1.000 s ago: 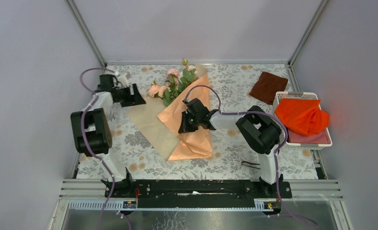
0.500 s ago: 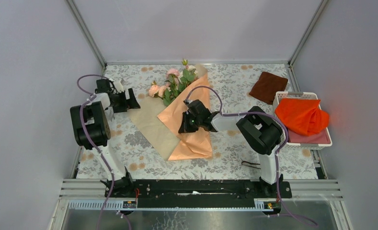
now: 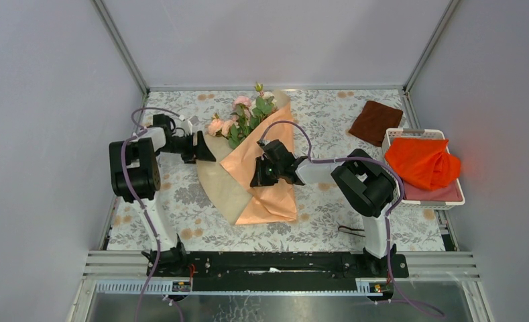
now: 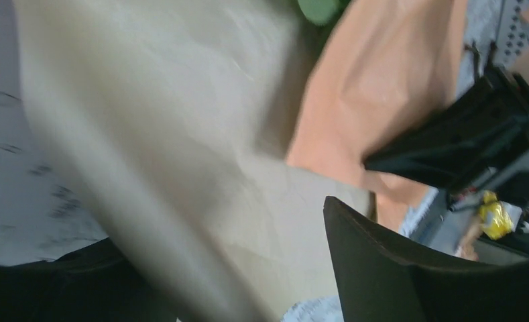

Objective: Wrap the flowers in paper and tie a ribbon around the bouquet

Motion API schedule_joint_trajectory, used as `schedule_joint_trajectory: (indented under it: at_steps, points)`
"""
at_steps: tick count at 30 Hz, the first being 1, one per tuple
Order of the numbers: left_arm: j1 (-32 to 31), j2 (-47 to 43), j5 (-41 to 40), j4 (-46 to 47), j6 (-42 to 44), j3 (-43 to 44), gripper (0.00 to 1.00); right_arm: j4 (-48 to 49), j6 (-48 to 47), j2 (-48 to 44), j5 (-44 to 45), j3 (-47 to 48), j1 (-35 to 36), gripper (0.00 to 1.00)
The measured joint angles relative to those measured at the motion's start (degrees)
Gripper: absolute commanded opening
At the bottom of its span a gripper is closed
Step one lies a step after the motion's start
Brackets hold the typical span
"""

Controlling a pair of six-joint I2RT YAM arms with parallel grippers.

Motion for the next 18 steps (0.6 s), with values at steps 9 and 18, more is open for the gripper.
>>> schedule_joint_trajectory:
  at_steps: [9,18]
  points:
    - [-0.7,-3.98,3.58,-10.21,5.68,-2.21,0.0,0.15,0.37,0.0,0.02,-0.11,0.0,0.0]
    - [-9.44,-9.64,8.44,-13.16,3.61,1.09,0.0,1.88,2.27,0.11,-0.09,-0.87,-0.02,0.0]
